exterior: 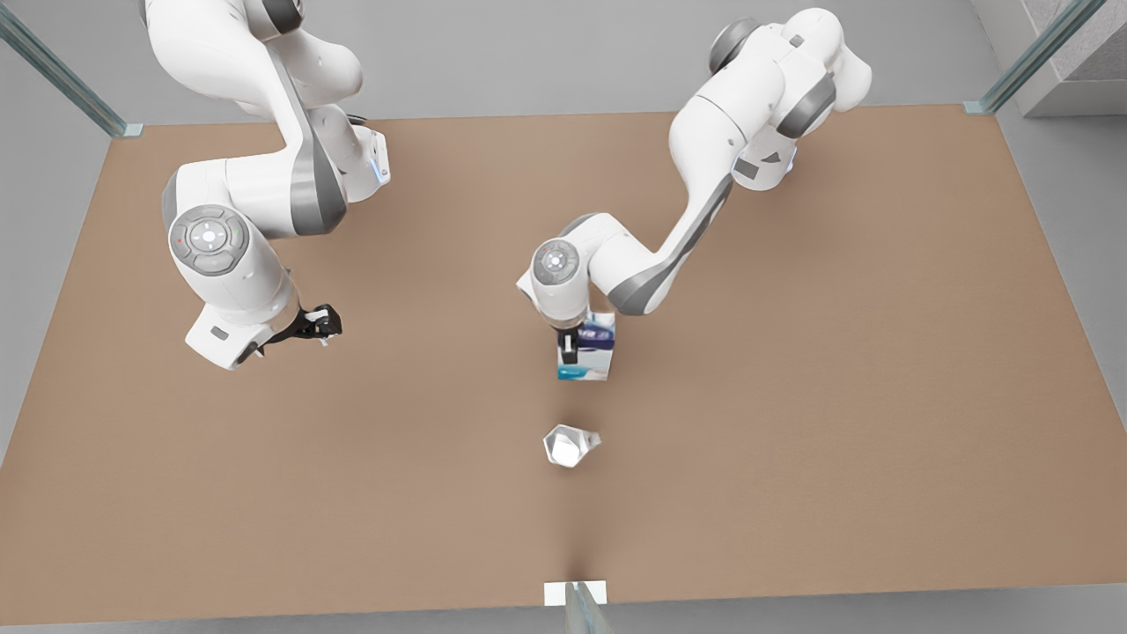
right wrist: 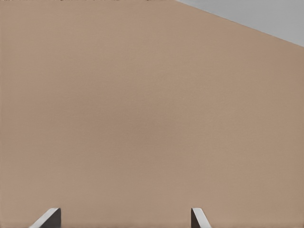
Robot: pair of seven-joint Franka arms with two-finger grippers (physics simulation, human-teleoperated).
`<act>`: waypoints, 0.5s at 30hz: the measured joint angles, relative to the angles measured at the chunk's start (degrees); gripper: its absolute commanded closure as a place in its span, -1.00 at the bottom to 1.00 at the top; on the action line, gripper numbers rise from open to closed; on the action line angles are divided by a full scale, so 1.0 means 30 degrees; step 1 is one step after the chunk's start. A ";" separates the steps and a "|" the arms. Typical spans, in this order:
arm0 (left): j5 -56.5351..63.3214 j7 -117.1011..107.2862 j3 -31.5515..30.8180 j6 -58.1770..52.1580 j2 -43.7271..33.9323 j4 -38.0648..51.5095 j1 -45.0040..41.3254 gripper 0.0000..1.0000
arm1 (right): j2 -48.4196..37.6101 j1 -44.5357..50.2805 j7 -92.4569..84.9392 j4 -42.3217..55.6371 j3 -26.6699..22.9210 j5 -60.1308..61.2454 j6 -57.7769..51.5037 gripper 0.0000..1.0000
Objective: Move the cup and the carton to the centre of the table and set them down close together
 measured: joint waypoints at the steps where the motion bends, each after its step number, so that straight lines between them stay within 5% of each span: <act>1: 0.0026 0.0000 0.0000 0.0000 0.0013 0.0171 -0.0011 -0.99 | 0.0000 0.0000 0.0000 0.0000 0.0000 0.0000 0.0000 -1.00; 15: -0.0523 -0.0298 0.0471 -0.1329 -0.0888 0.2130 0.0179 -0.99 | 0.0000 0.0000 0.0000 0.0000 0.0000 0.0000 0.0001 -1.00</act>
